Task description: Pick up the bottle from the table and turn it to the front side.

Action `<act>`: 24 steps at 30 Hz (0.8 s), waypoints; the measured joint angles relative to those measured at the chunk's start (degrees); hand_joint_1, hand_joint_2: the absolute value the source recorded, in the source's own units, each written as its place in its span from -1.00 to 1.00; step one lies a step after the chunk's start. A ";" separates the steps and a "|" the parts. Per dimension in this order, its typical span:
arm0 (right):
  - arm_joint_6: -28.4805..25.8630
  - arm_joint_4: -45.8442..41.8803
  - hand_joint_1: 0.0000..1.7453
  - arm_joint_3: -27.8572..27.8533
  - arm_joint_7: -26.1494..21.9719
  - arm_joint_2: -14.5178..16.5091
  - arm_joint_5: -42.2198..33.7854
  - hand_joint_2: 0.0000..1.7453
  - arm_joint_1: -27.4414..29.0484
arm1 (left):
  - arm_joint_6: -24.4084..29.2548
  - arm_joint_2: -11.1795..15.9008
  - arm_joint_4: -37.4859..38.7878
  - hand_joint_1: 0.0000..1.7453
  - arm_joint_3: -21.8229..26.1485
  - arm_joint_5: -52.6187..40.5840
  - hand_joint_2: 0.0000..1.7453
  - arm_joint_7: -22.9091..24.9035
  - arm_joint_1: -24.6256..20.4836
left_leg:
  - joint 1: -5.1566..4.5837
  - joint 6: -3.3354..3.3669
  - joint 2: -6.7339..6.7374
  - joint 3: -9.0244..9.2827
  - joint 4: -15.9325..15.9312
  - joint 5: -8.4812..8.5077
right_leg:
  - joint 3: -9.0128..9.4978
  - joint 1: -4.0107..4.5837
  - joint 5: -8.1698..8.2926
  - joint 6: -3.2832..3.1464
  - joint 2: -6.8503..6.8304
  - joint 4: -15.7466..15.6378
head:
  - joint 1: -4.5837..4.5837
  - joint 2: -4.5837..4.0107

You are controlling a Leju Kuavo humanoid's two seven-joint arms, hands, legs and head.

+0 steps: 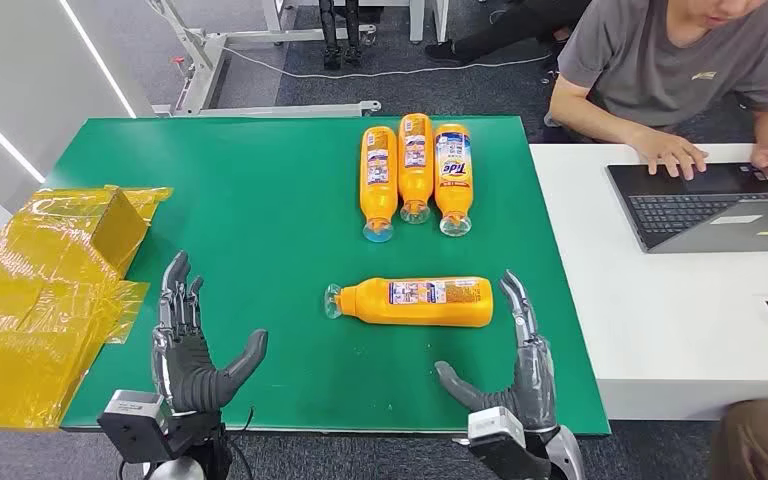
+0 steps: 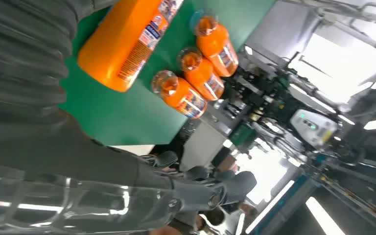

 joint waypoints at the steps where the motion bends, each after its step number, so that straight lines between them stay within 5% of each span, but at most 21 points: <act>1: 1.69 0.29 -1.00 0.01 0.83 -0.47 0.70 1.00 -0.79 | -0.17 0.00 0.00 -1.00 -0.02 0.10 1.00 0.00 -0.04 | 0.00 0.00 0.01 0.01 0.00 0.00 | 0.00 0.00 0.02 0.00 0.01 0.00 | 0.00 0.00; 7: 18.25 6.94 -1.00 0.16 4.80 -5.03 3.74 1.00 -12.12 | -1.48 0.21 0.11 -1.00 -0.70 1.20 1.00 0.00 -0.89 | -0.01 0.10 0.05 -0.02 0.02 0.14 | 0.00 -0.01 0.19 0.07 0.06 0.00 | 0.01 0.00; 12: 33.92 21.87 -1.00 4.40 5.13 -6.18 4.16 1.00 -31.54 | -2.85 0.41 0.94 -1.00 -0.95 2.39 1.00 0.00 -3.48 | -0.01 0.13 0.15 -0.07 0.05 0.43 | -0.11 -0.01 0.45 0.05 0.15 0.02 | -0.01 0.00; 18: 46.26 37.14 -1.00 12.71 4.56 -3.25 4.47 1.00 -49.21 | -4.84 0.42 1.95 -1.00 -0.97 2.67 1.00 0.00 -4.84 | 0.01 0.06 0.02 -0.13 0.04 0.59 | -0.15 -0.01 0.49 0.00 0.03 0.09 | -0.01 0.00; 24: 52.90 48.13 -1.00 20.52 3.34 1.61 2.79 1.00 -58.58 | -5.96 0.41 3.02 -1.00 -0.97 3.08 1.00 0.00 -5.52 | 0.02 0.05 0.00 -0.19 0.00 0.60 | -0.23 0.02 0.48 0.00 0.01 0.10 | -0.01 0.00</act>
